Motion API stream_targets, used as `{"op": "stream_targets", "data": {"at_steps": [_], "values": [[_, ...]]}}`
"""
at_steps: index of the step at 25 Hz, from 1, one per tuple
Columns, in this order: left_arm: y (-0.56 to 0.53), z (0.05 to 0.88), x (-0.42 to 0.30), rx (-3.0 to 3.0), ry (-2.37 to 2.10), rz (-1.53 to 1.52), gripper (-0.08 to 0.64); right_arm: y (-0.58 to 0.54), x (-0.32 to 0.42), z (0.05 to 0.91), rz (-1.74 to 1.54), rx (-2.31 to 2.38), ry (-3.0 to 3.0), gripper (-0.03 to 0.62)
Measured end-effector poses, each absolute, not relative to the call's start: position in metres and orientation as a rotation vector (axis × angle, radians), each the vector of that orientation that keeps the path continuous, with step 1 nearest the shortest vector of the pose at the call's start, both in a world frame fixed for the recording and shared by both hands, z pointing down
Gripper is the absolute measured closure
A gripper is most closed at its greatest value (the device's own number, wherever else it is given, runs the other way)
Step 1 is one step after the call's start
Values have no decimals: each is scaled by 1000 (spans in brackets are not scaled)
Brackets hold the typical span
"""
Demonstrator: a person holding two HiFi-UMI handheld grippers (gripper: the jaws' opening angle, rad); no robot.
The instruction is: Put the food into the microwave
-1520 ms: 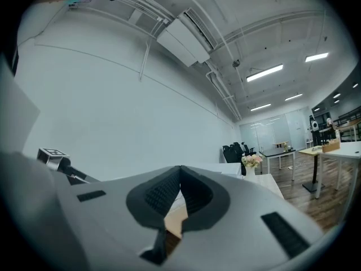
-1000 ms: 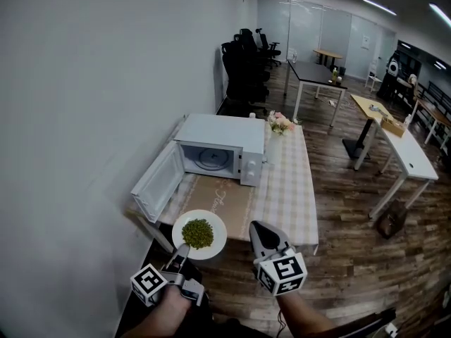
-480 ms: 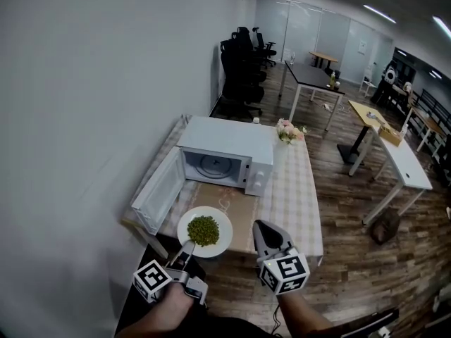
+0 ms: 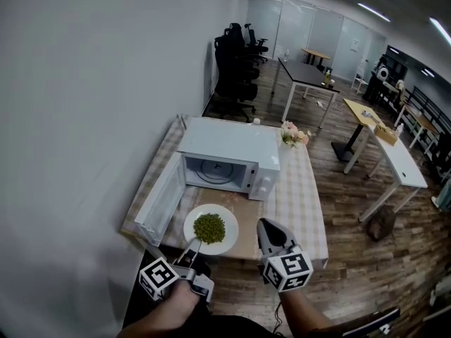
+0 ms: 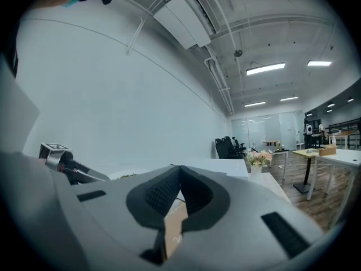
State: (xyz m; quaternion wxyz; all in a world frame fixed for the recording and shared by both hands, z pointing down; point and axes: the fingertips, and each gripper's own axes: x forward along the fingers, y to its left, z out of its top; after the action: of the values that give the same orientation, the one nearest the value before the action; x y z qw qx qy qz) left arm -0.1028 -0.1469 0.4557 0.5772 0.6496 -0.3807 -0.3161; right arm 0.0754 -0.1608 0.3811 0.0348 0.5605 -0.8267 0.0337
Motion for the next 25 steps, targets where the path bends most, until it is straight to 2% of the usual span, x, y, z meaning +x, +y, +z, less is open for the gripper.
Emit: {"op": "stream_targets", "data": {"at_steps": [25], "values": [[-272,501,-94,1476,-902,-744,522,-272,77,405,132,1745,-2510,589]]}}
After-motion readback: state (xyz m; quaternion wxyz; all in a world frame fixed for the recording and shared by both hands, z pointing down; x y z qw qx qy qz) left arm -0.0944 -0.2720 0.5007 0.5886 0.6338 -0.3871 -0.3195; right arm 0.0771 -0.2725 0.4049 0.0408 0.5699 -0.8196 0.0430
